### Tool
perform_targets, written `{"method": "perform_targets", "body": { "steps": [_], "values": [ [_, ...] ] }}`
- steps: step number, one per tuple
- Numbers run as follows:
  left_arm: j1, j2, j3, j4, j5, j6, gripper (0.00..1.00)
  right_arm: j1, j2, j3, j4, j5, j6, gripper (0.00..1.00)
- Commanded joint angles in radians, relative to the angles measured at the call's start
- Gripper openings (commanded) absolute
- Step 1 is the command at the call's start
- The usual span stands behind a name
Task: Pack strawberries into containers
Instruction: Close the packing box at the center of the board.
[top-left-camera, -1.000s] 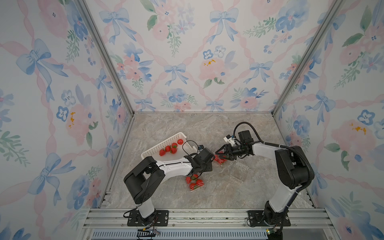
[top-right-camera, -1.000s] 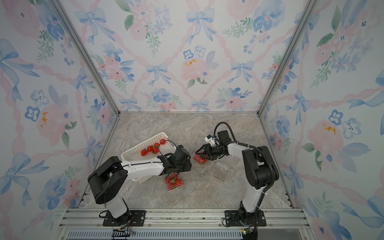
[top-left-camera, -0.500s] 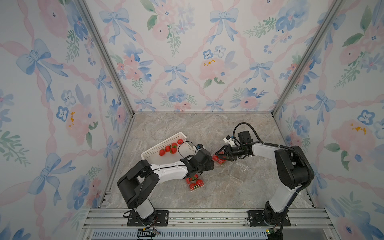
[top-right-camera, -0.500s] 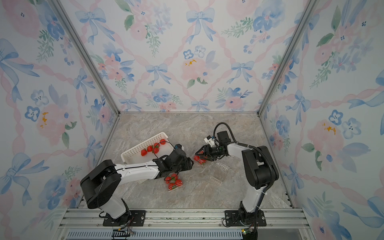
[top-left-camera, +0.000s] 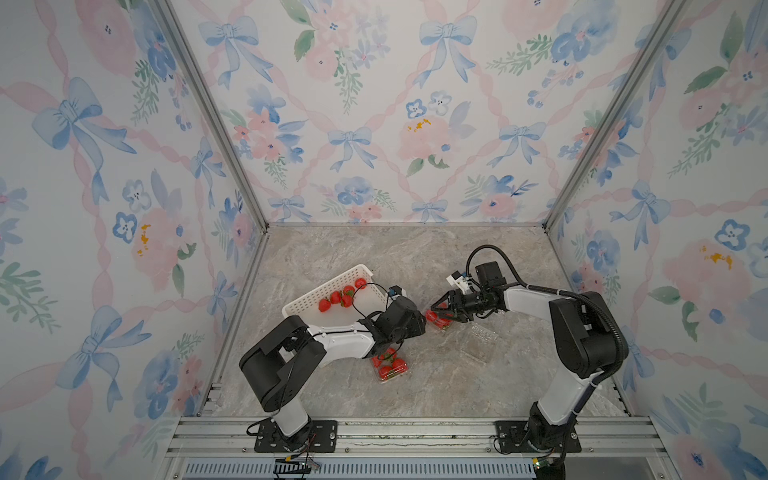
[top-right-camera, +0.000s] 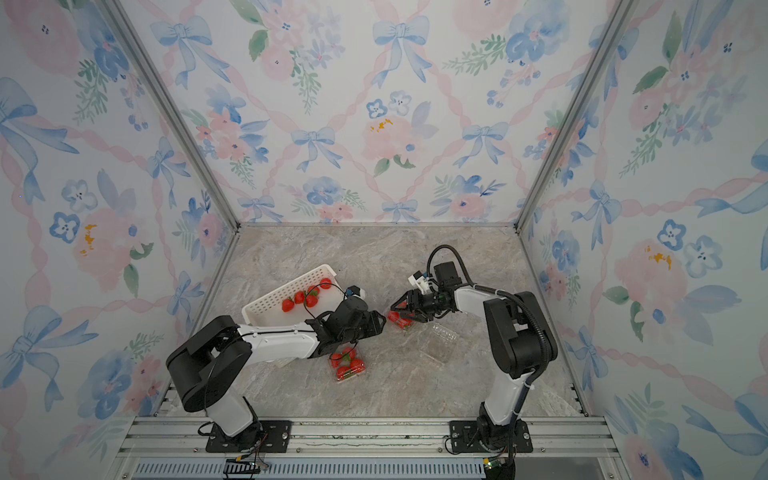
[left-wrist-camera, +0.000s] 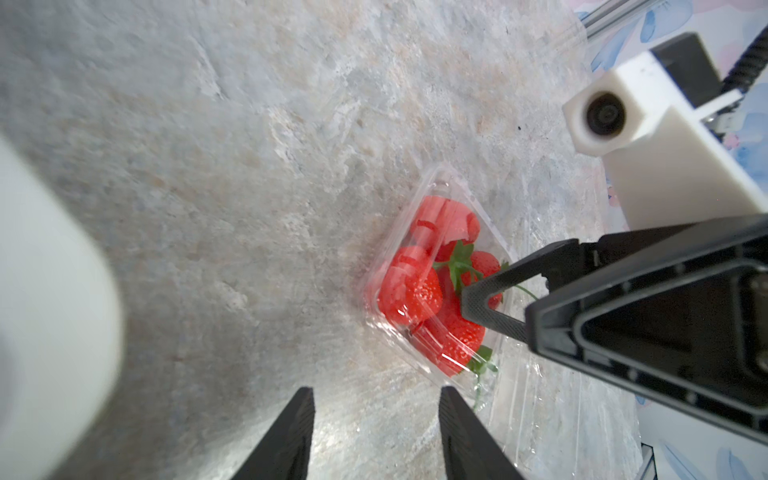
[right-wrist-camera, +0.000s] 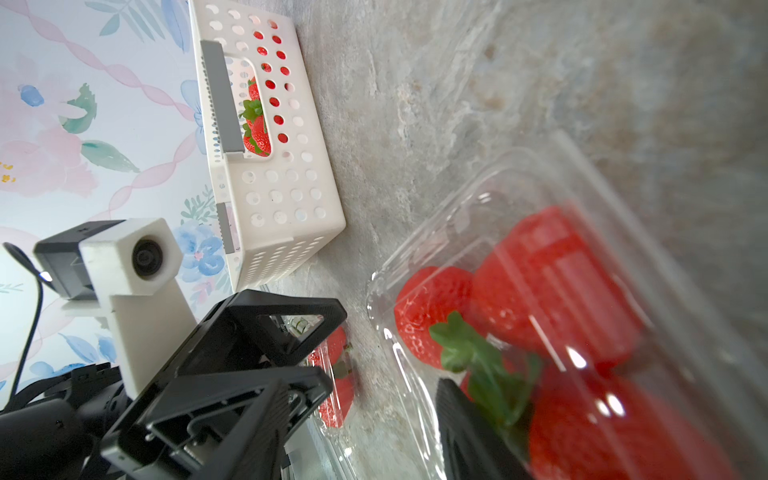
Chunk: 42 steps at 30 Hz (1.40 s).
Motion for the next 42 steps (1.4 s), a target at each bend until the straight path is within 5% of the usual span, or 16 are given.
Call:
{"method": "perform_targets", "body": {
  "steps": [1,42],
  "values": [
    [0.014,0.021,-0.025,0.077,-0.003,-0.01,0.51,0.002,0.025,-0.021,-0.034,0.039,-0.009,0.59],
    [0.054,0.17,-0.028,0.305,0.085,-0.047,0.47,-0.012,-0.002,-0.043,-0.02,0.033,-0.003,0.58]
  ]
}}
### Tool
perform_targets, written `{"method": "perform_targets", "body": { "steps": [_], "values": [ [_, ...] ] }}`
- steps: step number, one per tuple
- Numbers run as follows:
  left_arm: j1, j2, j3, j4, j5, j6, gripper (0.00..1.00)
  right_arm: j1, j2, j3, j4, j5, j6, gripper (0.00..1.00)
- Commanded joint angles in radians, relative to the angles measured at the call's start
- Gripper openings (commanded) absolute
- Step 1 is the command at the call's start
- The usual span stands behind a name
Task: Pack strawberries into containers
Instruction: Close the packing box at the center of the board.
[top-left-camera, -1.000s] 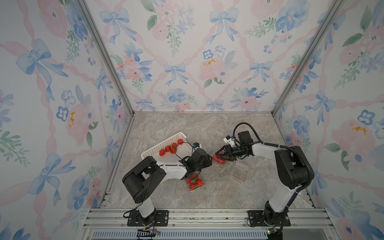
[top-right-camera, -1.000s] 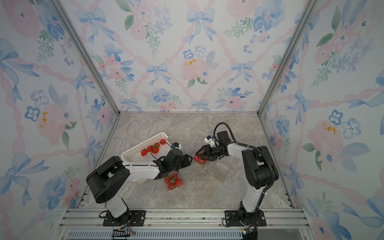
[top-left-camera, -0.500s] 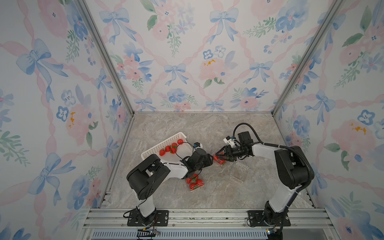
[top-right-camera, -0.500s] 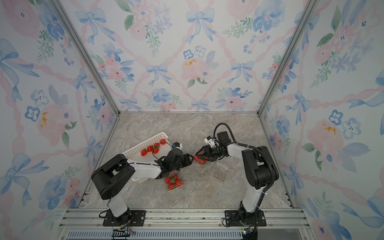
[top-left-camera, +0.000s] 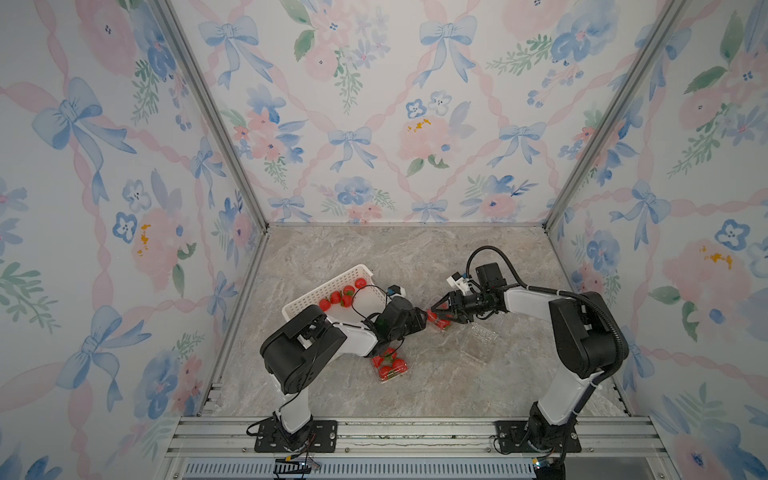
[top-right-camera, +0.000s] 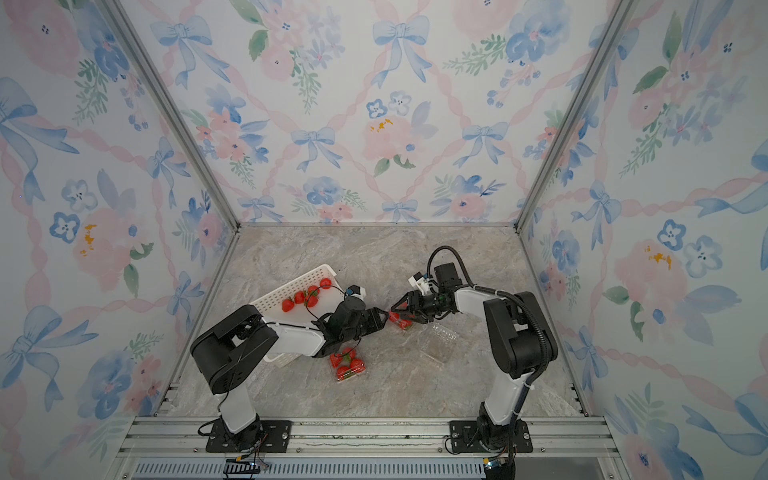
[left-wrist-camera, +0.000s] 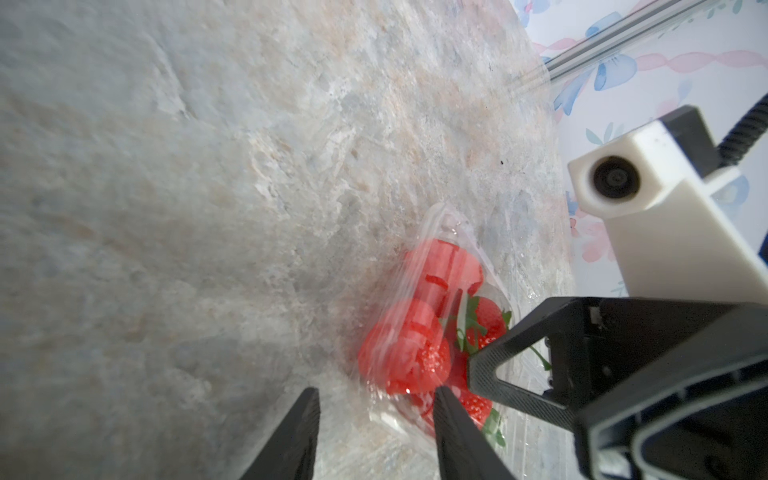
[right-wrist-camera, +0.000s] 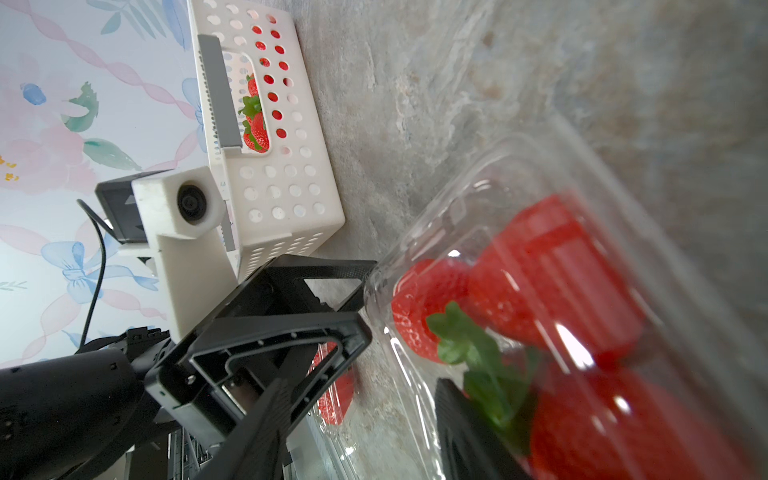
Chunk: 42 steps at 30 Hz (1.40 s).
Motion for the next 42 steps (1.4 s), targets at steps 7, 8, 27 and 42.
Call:
{"method": "perform_targets", "body": {
  "steps": [7,8,27,42],
  "values": [
    [0.009,0.056,0.014,0.035,0.041,-0.015,0.43,-0.005,-0.003,-0.029,-0.031,0.041,-0.004,0.58],
    [0.008,0.059,0.015,0.037,0.042,-0.017,0.43,-0.006,-0.003,-0.03,-0.031,0.04,-0.005,0.58],
    [0.015,0.081,0.016,0.062,0.068,-0.028,0.29,-0.012,-0.01,-0.034,-0.034,0.041,-0.007,0.57],
    [0.019,0.111,0.03,0.076,0.101,-0.031,0.18,-0.035,-0.064,-0.029,-0.092,0.047,-0.036,0.61]
  ]
}}
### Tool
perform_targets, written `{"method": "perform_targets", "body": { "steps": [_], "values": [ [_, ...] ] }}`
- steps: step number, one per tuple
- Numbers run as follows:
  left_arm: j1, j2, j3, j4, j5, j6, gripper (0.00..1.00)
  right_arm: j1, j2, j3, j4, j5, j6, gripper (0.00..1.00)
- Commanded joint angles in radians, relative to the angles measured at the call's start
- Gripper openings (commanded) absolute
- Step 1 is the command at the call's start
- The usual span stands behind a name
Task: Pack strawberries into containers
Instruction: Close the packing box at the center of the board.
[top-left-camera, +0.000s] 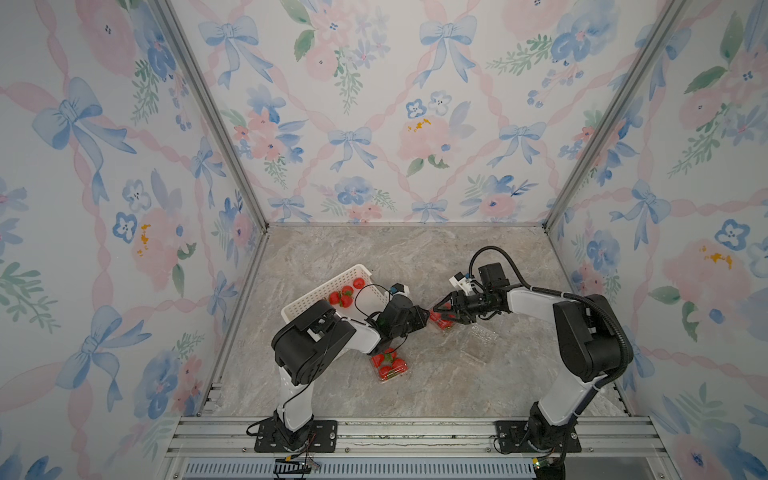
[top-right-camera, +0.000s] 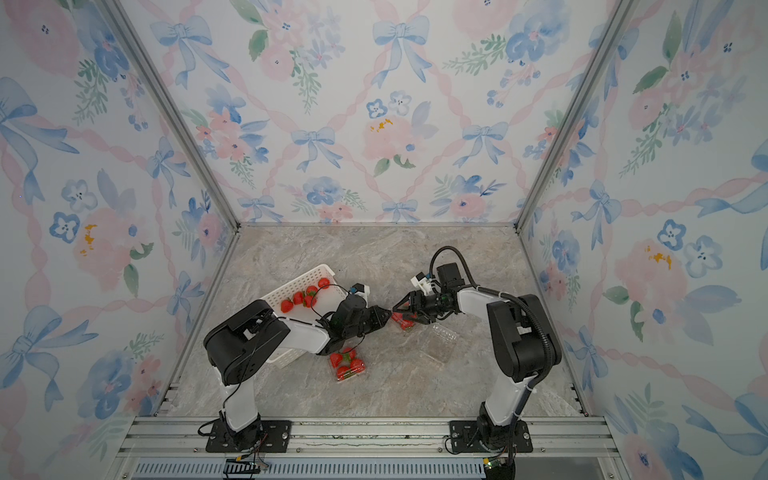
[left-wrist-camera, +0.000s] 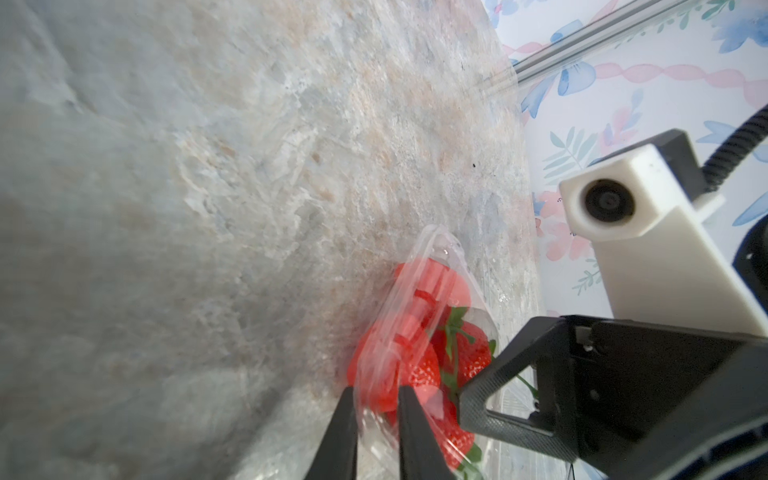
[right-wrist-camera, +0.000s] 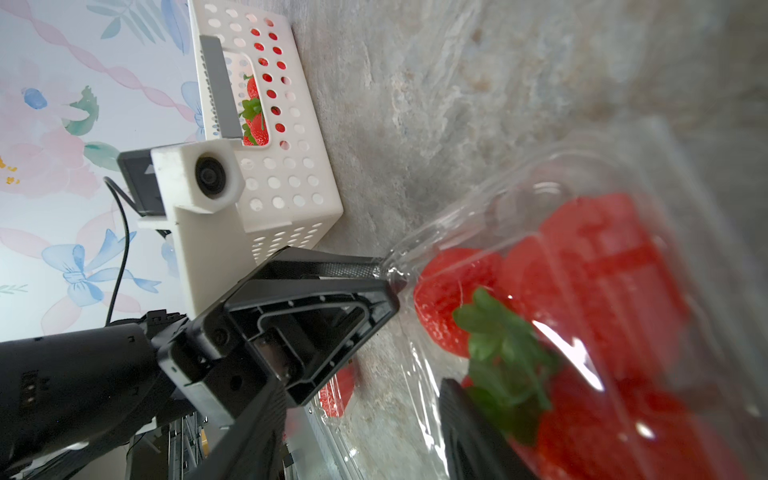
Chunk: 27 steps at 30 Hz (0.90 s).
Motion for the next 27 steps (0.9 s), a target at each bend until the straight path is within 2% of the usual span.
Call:
{"method": "perform_targets", "body": {
  "steps": [1,5,10,12,27],
  "values": [
    [0.006,0.022,-0.001,-0.038,0.02,0.004,0.17,-0.016,-0.025,-0.018,-0.059,0.038,-0.028,0.61],
    [0.007,0.021,-0.001,-0.036,0.021,0.007,0.16,-0.018,-0.031,-0.012,-0.062,0.037,-0.029,0.62],
    [0.006,-0.003,-0.009,-0.037,0.012,0.016,0.41,-0.019,-0.034,-0.006,-0.063,0.036,-0.03,0.62],
    [0.006,-0.025,-0.016,-0.037,0.003,0.027,0.47,-0.018,-0.041,-0.006,-0.061,0.035,-0.029,0.63],
    [0.006,-0.072,-0.03,-0.034,-0.011,0.041,0.5,-0.021,-0.082,0.018,-0.04,0.024,-0.01,0.64]
  ]
}}
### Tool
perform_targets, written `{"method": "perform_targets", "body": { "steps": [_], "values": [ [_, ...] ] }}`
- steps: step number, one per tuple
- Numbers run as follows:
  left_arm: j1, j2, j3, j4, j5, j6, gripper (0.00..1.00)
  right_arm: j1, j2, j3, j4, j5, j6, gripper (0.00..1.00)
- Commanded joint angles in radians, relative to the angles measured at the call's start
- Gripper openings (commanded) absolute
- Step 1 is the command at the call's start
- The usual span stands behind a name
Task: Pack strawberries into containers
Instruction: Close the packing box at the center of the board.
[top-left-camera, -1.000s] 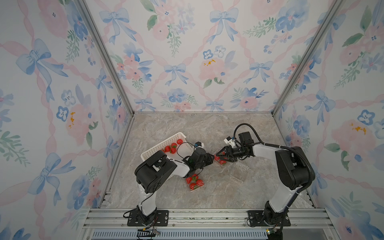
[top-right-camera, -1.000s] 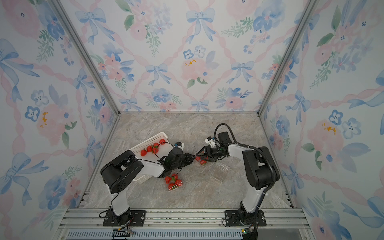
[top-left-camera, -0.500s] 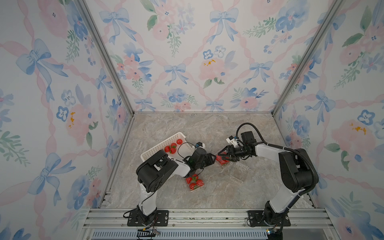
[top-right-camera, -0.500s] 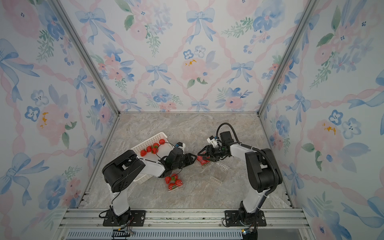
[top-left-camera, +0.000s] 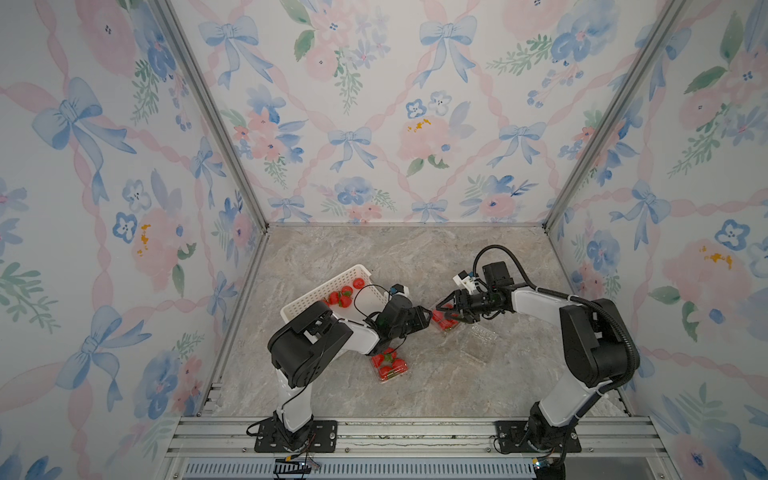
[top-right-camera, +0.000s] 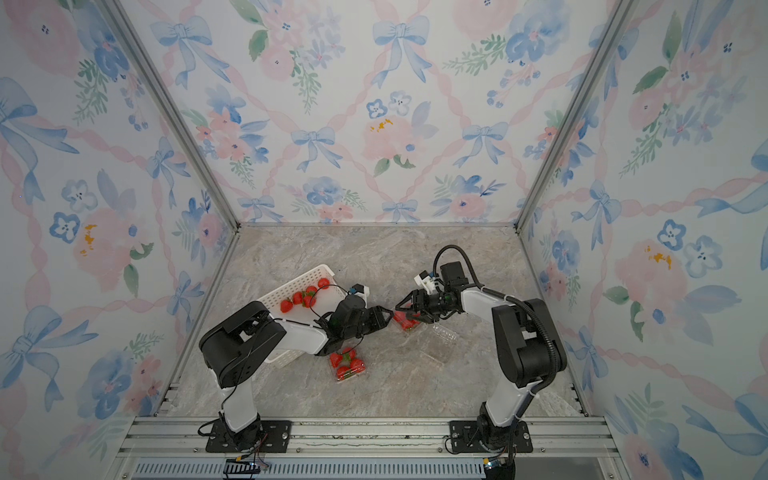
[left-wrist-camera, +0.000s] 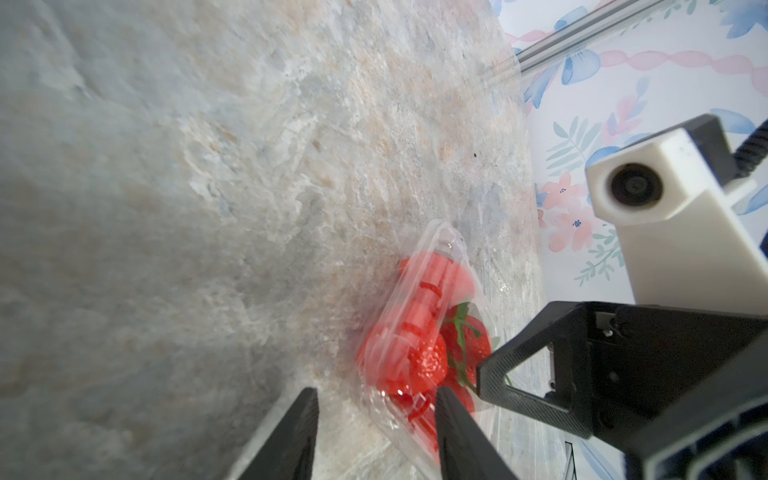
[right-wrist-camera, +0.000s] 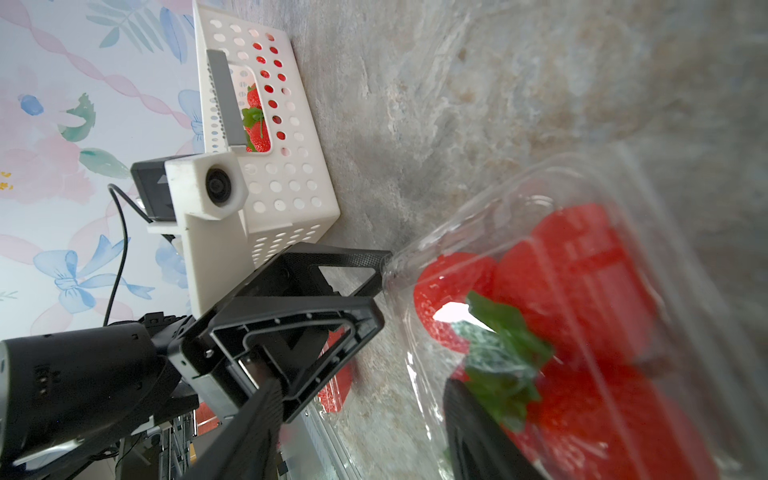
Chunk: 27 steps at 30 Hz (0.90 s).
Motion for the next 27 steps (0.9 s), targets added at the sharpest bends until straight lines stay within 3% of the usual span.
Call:
{"method": "perform_targets", "body": {
  "steps": [1,10,18,24,27],
  "values": [
    [0.006,-0.034,-0.017,-0.004,-0.017,0.03,0.51,-0.01,-0.047,0.019,0.005,-0.004,0.011,0.65],
    [0.005,-0.052,-0.025,-0.004,-0.025,0.039,0.51,-0.011,-0.096,0.044,0.026,-0.016,0.027,0.66],
    [-0.003,-0.164,-0.09,-0.006,-0.054,0.063,0.53,0.017,-0.165,0.079,-0.013,0.02,0.034,0.66],
    [-0.025,-0.253,-0.142,-0.029,-0.041,0.077,0.53,0.05,-0.235,0.121,-0.153,0.12,-0.004,0.66],
    [-0.045,-0.298,-0.143,-0.063,-0.048,0.093,0.53,0.079,-0.278,0.155,-0.288,0.244,-0.055,0.66]
  ]
}}
